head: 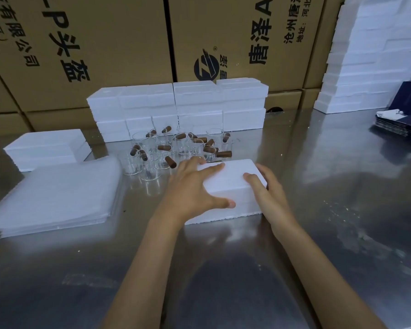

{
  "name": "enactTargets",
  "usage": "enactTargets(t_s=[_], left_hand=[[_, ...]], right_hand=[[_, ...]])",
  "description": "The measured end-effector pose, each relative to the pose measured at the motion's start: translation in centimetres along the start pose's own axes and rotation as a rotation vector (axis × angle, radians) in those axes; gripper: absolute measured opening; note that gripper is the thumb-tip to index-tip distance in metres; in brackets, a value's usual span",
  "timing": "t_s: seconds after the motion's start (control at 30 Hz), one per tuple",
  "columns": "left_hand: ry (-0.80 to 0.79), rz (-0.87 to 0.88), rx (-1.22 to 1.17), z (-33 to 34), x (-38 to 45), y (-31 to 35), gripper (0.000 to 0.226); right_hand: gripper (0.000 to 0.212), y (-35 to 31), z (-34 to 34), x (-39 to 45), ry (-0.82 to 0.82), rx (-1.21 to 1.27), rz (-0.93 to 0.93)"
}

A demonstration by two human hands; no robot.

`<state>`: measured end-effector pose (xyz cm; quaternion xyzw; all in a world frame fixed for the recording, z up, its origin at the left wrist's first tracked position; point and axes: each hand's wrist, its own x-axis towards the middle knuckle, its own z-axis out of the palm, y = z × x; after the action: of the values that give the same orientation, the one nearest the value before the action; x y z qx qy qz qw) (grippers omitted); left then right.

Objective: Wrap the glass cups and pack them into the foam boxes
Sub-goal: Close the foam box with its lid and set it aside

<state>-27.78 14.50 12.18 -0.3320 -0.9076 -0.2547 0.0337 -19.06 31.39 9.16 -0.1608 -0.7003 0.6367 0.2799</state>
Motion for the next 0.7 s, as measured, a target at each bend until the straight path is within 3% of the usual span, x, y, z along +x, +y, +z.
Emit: enactTargets(t_s=[0.17, 0.27, 0.4, 0.5, 0.57, 0.7], left_hand=[[-0.082, -0.052, -0.132, -0.6, -0.2, 0.2, 0.097], [0.088, -0.128, -0.494, -1.4, -0.4, -0.3, 0.052], [0.214, -0.363, -0.502, -3.3, -1.0, -1.4, 0.043], [0.015, -0.539, -0.591, -3.6, -1.3, -1.6, 0.034], [-0.098, -0.592, -0.69, -3.5, -1.3, -1.3, 0.039], [-0.107, -0.624, -0.736, -3.4, -1.3, -1.5, 0.052]], right_hand=[[0.019, 0.0, -0.3, 0.0, -0.037, 0.017, 0.054], [0.023, 0.1, -0.6, 0.1, -0.041, 0.008, 0.136], [0.041, 0.3, -0.8, 0.2, -0.066, -0.002, 0.223], [0.043, 0.3, -0.9, 0.2, -0.084, -0.01, 0.224], [0.044, 0.2, -0.9, 0.1, -0.082, -0.018, 0.223], [0.045, -0.4, -1.2, -0.4, -0.134, 0.04, 0.226]])
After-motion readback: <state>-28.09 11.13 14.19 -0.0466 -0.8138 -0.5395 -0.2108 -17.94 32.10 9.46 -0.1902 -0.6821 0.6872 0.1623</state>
